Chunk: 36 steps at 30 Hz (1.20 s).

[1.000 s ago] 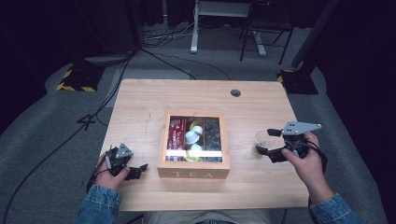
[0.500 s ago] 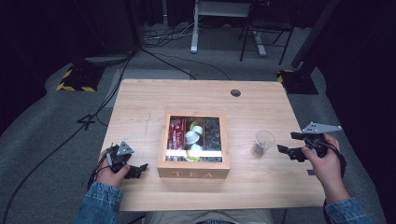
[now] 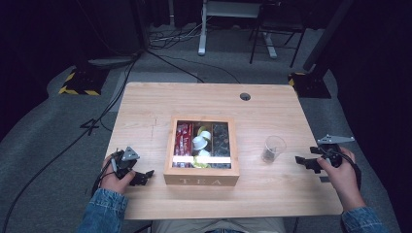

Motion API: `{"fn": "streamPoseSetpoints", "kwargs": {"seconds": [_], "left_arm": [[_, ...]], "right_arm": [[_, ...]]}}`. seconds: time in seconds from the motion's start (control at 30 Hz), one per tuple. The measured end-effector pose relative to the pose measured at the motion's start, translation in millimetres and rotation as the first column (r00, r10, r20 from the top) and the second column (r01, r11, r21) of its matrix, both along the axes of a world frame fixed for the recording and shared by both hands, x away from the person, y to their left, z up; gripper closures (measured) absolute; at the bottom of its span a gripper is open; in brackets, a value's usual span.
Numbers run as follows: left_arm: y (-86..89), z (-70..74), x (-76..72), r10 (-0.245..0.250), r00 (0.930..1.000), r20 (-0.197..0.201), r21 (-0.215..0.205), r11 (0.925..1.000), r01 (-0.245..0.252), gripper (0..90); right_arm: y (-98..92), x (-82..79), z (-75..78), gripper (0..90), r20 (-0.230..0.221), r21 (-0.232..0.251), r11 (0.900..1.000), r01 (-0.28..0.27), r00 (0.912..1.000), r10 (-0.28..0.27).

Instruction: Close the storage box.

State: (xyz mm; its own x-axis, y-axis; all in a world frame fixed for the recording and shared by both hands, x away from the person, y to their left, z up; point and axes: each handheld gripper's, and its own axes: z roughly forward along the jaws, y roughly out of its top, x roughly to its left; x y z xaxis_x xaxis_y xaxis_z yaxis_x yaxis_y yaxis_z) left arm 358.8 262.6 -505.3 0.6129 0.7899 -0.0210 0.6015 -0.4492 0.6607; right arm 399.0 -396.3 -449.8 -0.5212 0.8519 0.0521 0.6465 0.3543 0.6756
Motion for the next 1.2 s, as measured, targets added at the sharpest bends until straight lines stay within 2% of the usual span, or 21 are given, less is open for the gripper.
{"fn": "streamPoseSetpoints", "kwargs": {"seconds": [0.1, 0.27, 0.37, 0.47, 0.63, 0.67, 0.8, 0.87, 0.93, 1.2], "left_arm": [[0.0, 0.0, 0.0, 0.000, 1.0000, 0.000, 0.000, 1.0000, 0.000, 0.2], [-0.2, -0.1, 0.0, 0.001, 1.0000, 0.001, -0.002, 1.0000, -0.001, 0.2], [-0.2, -0.2, 0.0, 0.001, 1.0000, 0.001, -0.002, 1.0000, -0.001, 0.1], [-0.2, -0.2, 0.0, 0.001, 1.0000, 0.000, -0.003, 1.0000, -0.001, 0.1], [-0.2, -0.2, 0.0, 0.001, 1.0000, 0.000, -0.003, 1.0000, -0.001, 0.1], [-0.2, -0.2, 0.0, 0.001, 1.0000, 0.000, -0.003, 1.0000, -0.001, 0.2], [-0.3, -0.2, 0.0, 0.001, 1.0000, 0.000, -0.003, 1.0000, -0.001, 0.1], [-0.3, -0.2, 0.0, 0.001, 1.0000, 0.000, -0.003, 1.0000, -0.001, 0.1], [-0.3, -0.2, 0.0, 0.001, 1.0000, 0.000, -0.003, 1.0000, -0.001, 0.1], [-0.6, -0.2, -0.4, 0.007, 1.0000, 0.001, -0.002, 1.0000, -0.007, 0.1]], "right_arm": [[-5.0, 0.9, -12.3, 15.8, -0.008, -0.014, 1.000, 0.010, 0.9999, -0.010], [-9.4, 0.4, -21.5, 15.8, -0.002, -0.020, 1.000, 0.013, 0.9999, -0.013], [-11.4, -1.8, -27.0, 15.7, 0.015, -0.010, 1.000, 0.025, 0.9996, -0.025], [-10.5, -4.3, -34.1, 15.7, 0.014, 0.013, 1.000, 0.025, 0.9996, -0.025], [-6.0, -7.2, -44.8, 15.3, 0.009, 0.020, 1.000, 0.014, 0.9999, -0.014], [-5.5, -8.0, -46.8, 15.3, 0.021, 0.018, 1.000, 0.016, 0.9996, -0.016], [-4.9, -9.2, -49.1, 15.3, 0.048, 0.017, 1.000, 0.021, 0.9986, -0.022], [-3.3, -10.2, -51.2, 13.7, 0.075, -0.017, 1.000, 0.019, 0.9970, -0.018], [-1.9, -10.9, -53.8, 11.5, 0.094, -0.009, 0.999, 0.039, 0.9949, -0.038], [-1.8, -10.8, -54.0, 11.4, 0.096, -0.009, 0.999, 0.039, 0.9947, -0.038]]}}
